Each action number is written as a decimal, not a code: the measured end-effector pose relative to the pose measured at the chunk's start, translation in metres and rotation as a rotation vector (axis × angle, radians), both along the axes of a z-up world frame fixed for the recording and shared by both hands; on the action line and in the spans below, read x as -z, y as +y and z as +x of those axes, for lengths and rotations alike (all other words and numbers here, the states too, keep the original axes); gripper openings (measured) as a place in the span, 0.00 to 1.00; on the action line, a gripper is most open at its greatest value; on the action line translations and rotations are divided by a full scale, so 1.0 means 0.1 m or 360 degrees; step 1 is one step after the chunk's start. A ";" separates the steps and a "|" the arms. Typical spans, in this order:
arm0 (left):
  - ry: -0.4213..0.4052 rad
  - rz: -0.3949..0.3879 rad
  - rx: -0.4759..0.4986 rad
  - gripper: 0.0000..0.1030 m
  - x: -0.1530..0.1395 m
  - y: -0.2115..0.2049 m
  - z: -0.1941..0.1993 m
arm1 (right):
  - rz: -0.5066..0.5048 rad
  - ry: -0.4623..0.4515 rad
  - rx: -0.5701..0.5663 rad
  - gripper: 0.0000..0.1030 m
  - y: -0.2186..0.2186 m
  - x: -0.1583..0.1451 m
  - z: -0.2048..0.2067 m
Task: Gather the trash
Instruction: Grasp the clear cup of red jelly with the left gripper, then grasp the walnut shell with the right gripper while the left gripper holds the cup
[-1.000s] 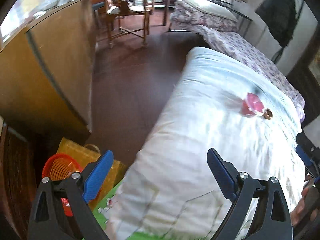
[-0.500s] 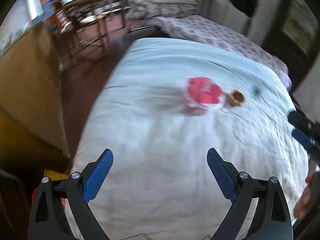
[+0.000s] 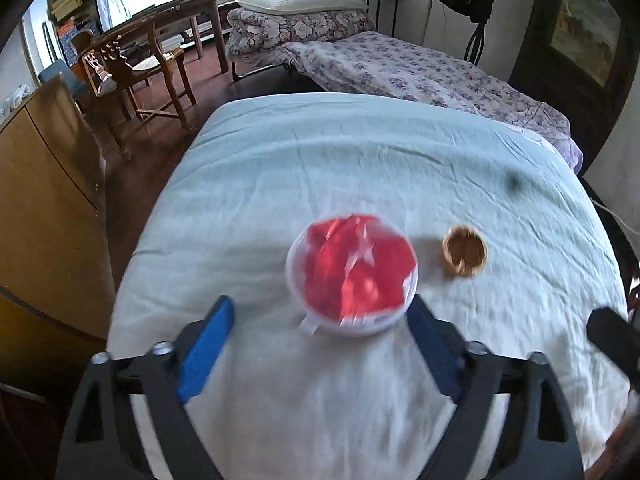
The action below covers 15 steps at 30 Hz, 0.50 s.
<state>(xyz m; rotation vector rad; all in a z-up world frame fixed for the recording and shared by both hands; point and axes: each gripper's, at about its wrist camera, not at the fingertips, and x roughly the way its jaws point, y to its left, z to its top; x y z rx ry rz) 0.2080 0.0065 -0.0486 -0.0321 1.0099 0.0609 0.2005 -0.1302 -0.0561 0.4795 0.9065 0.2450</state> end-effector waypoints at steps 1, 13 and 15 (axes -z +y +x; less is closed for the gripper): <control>-0.0003 -0.0006 0.0005 0.66 0.00 0.00 0.02 | 0.0008 0.0007 0.0000 0.90 0.00 0.01 0.01; -0.0090 0.0011 -0.0067 0.47 -0.15 0.16 -0.40 | -0.0117 -0.0018 -0.0060 0.90 0.20 0.09 0.12; -0.0113 0.0017 -0.0098 0.47 -0.19 0.21 -0.52 | -0.0178 -0.0047 -0.0119 0.90 0.33 0.08 0.17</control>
